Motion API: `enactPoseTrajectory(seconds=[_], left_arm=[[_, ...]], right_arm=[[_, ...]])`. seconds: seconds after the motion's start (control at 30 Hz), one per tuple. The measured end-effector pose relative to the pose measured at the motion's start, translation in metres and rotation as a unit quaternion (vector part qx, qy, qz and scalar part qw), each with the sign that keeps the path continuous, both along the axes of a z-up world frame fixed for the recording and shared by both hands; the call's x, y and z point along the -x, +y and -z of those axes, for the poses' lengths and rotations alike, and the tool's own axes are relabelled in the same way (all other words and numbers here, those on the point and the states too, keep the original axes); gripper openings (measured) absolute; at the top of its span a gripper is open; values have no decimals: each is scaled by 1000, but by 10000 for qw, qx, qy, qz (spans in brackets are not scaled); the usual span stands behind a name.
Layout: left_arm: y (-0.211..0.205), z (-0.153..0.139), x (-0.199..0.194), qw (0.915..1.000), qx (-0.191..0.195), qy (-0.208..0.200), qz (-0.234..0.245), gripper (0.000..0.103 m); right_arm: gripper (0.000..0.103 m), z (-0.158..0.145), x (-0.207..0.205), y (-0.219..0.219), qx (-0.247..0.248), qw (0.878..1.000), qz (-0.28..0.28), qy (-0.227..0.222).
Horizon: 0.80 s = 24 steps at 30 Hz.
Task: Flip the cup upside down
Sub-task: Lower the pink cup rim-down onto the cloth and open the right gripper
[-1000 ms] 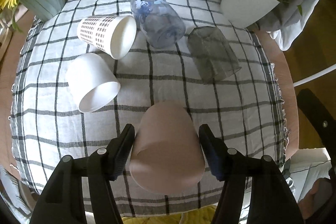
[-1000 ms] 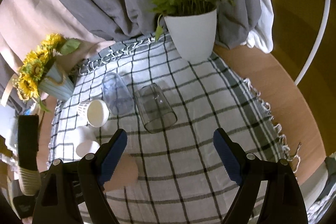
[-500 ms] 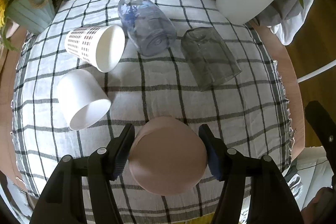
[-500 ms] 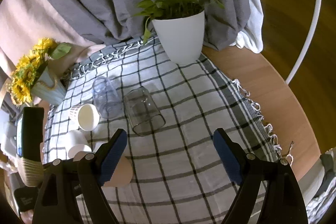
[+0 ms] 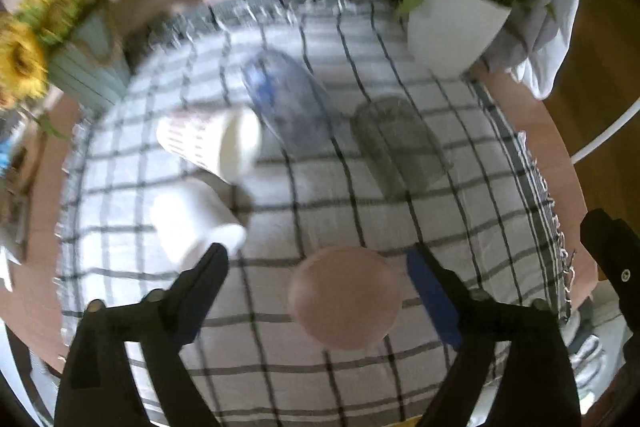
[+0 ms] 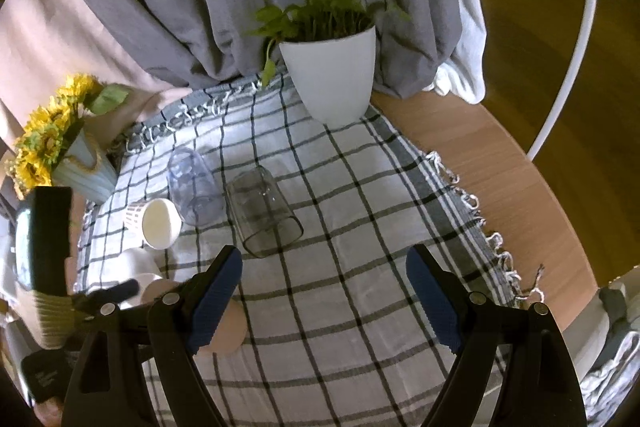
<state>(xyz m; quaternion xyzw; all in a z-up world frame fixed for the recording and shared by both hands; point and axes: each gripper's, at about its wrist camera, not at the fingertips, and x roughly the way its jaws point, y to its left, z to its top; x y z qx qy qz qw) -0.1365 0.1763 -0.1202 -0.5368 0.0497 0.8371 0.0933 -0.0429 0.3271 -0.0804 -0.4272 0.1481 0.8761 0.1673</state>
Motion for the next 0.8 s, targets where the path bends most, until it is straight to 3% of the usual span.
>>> enactPoseTrajectory(seconds=[0.3, 0.53, 0.8], left_arm=[[-56, -65, -49, 9898, 182, 1258, -646, 102], [-97, -95, -86, 9809, 165, 1716, -903, 102], [-126, -108, -115, 9763, 29, 1932, -971, 102]], right_arm=[[89, -45, -29, -38, -290, 9978, -256, 538], [89, -75, -50, -83, -486, 9928, -593, 918], [90, -91, -74, -120, -662, 9877, -788, 1180]])
